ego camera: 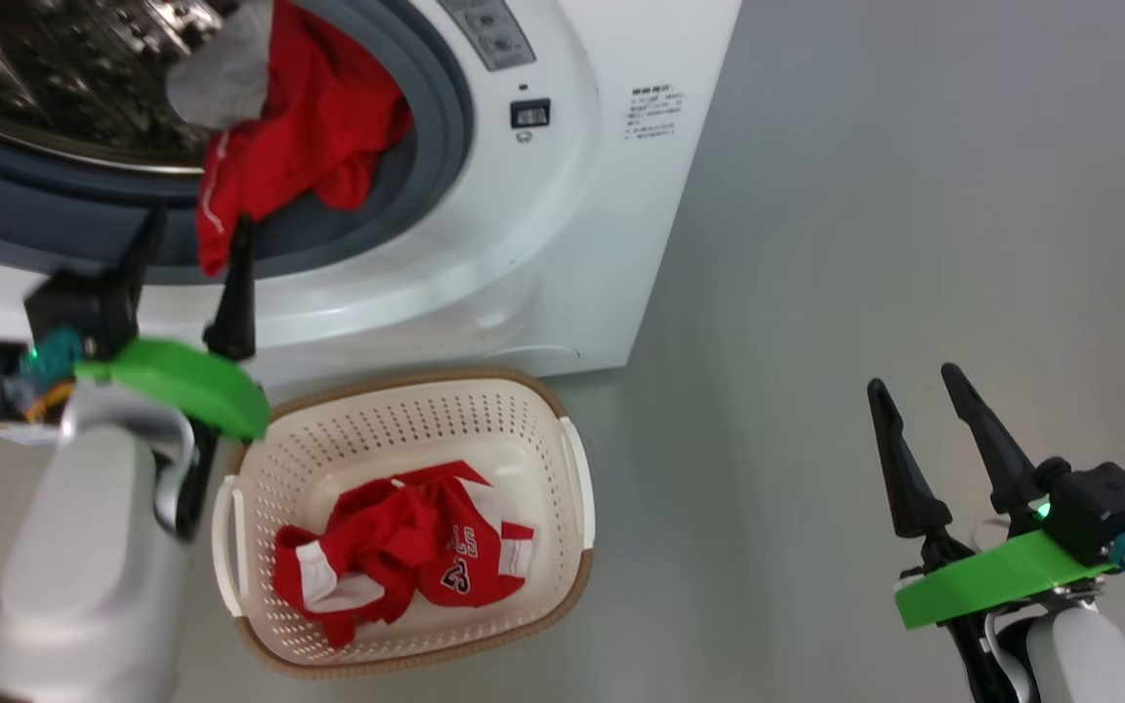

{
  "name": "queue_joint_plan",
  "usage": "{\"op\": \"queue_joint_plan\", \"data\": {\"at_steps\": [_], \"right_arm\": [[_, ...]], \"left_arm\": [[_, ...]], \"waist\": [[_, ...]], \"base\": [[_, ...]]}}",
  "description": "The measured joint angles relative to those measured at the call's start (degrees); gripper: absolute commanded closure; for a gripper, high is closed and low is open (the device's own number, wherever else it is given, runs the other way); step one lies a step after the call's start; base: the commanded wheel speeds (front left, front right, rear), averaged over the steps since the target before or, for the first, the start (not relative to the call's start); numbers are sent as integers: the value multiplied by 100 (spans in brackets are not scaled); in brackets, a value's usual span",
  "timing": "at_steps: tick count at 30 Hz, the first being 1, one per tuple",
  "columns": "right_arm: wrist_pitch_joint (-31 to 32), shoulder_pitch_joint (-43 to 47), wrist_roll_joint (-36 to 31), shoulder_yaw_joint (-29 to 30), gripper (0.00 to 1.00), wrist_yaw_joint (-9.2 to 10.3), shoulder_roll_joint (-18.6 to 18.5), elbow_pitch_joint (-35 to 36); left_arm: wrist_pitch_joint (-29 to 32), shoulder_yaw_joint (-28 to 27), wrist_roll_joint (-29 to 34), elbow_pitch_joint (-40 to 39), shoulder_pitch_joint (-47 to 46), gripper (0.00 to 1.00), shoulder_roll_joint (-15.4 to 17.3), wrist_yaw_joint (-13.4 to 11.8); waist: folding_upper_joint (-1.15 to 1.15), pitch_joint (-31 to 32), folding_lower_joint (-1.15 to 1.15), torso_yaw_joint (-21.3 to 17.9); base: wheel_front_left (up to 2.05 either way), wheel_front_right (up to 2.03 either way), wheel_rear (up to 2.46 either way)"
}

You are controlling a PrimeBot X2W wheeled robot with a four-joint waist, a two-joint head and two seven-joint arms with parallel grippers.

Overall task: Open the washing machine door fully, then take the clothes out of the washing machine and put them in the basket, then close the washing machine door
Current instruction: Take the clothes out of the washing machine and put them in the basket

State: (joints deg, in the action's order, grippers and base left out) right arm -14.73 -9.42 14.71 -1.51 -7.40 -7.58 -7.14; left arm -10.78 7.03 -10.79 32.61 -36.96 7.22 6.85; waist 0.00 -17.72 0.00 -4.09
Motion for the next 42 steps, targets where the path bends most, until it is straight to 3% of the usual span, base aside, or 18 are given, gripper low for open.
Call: {"op": "queue_joint_plan", "data": {"at_steps": [7,20,30,42], "right_arm": [[0,-194,0,-77,0,0,40,9],[0,-498,0,-255,0,0,168,58],[0,-682,0,-408,0,0,226,75],[0,-738,8,-522,0,0,371,78]], "left_arm": [[183,593,-1,1379,-1227,0,259,45],[170,1640,-209,3209,-2588,0,801,46],[253,2293,-301,3720,-3136,0,934,47],[157,2531,-346,4002,-3609,0,1136,47]], "waist": [[0,-346,0,-147],[0,-847,0,-638],[0,-1077,0,-923],[0,-1280,0,-1170]], "base": [[0,0,0],[0,0,0],[0,0,0],[0,0,0]]}}
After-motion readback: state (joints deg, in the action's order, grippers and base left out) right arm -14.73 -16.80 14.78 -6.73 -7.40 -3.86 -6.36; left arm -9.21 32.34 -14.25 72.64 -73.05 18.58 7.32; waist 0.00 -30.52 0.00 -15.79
